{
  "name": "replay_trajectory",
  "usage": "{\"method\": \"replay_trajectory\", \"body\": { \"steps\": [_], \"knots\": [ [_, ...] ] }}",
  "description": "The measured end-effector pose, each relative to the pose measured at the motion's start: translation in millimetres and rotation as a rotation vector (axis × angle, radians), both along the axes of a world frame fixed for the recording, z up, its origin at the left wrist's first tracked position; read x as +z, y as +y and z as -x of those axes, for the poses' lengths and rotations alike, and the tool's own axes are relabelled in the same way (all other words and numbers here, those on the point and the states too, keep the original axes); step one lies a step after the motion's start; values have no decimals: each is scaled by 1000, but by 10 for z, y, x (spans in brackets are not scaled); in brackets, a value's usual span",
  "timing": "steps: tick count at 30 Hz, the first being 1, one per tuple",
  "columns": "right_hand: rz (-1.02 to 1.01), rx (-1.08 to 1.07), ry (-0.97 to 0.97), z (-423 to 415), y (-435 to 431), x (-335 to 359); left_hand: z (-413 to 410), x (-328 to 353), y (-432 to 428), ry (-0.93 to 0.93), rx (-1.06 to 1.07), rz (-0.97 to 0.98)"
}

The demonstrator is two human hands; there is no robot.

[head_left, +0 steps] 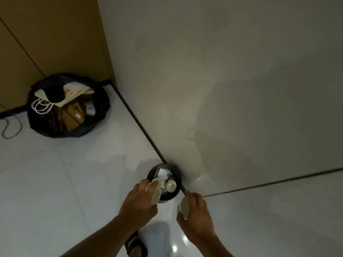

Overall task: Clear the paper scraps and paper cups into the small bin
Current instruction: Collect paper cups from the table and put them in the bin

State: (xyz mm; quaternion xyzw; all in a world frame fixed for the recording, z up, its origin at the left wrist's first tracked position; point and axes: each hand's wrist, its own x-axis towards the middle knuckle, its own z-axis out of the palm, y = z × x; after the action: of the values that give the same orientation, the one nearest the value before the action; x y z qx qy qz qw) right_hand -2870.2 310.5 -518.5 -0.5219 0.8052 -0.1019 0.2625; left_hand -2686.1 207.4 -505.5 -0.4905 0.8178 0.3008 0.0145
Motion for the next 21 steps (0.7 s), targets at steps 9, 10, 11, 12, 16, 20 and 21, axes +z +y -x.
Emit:
{"method": "replay_trajectory", "body": {
  "steps": [9, 10, 11, 12, 16, 20, 21],
  "knots": [
    [-39, 29, -52, 378, -938, -2156, 461, -1936, -584, 40, 30, 0],
    [-39, 53, -50, 417, -998, -2397, 523, -2166, -630, 58, 37, 15],
    [-43, 79, -46, 448, -1046, -2612, 579, -2387, -675, 66, 39, 31],
    [-46, 100, -42, 478, -1086, -2818, 633, -2605, -722, 67, 35, 43],
    [-81, 195, -20, 534, -1176, -3487, 744, -3372, -793, 12, 40, -13],
    [-30, 244, -10, 594, -1227, -3801, 766, -3772, -741, -1, 22, -27],
    [1, 240, -13, 624, -1236, -3837, 776, -3826, -736, -8, 10, -15]
  ]
}}
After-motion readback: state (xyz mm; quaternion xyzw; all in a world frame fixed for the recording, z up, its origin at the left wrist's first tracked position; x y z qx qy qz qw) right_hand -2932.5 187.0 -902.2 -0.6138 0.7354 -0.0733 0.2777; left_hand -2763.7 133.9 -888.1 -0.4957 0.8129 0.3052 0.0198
